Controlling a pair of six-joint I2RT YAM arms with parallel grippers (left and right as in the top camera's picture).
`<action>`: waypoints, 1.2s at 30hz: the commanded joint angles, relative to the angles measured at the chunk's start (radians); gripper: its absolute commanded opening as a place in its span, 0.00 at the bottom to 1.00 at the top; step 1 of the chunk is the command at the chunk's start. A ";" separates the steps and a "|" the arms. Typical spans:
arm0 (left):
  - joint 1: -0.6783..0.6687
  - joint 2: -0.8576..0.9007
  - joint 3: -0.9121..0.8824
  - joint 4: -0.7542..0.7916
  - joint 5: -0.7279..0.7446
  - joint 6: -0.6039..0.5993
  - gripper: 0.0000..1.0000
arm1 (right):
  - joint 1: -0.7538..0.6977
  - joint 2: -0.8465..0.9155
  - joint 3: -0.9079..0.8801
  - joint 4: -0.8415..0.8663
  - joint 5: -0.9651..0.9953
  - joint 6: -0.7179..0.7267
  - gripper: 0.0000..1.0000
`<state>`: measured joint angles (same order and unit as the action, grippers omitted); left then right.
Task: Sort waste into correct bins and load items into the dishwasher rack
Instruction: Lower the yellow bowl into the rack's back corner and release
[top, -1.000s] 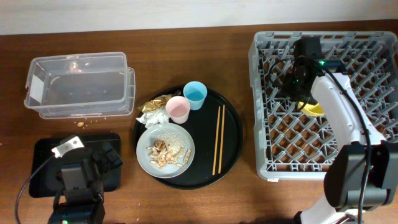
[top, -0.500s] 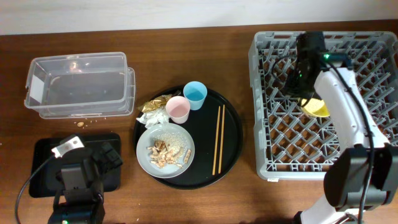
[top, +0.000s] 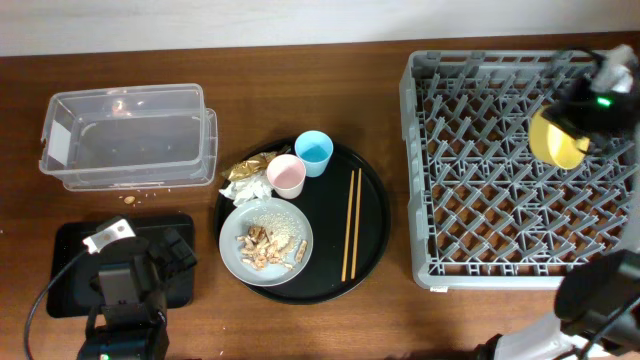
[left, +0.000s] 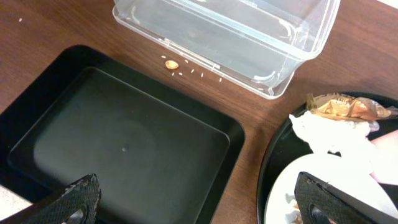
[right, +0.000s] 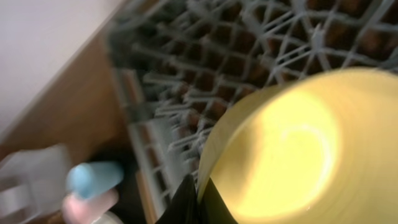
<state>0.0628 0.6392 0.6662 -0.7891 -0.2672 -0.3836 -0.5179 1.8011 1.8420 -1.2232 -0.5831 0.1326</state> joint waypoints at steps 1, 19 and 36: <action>-0.004 -0.006 0.013 0.002 -0.010 -0.005 0.99 | -0.076 -0.009 -0.045 -0.023 -0.444 -0.195 0.04; -0.004 -0.006 0.013 0.002 -0.010 -0.005 0.99 | -0.065 0.283 -0.094 0.116 -0.812 -0.244 0.04; -0.004 -0.006 0.013 0.002 -0.010 -0.005 0.99 | -0.114 0.319 -0.093 0.142 -0.507 -0.064 0.08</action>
<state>0.0628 0.6392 0.6662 -0.7891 -0.2668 -0.3836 -0.6086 2.1197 1.7580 -1.0527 -1.2366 0.0216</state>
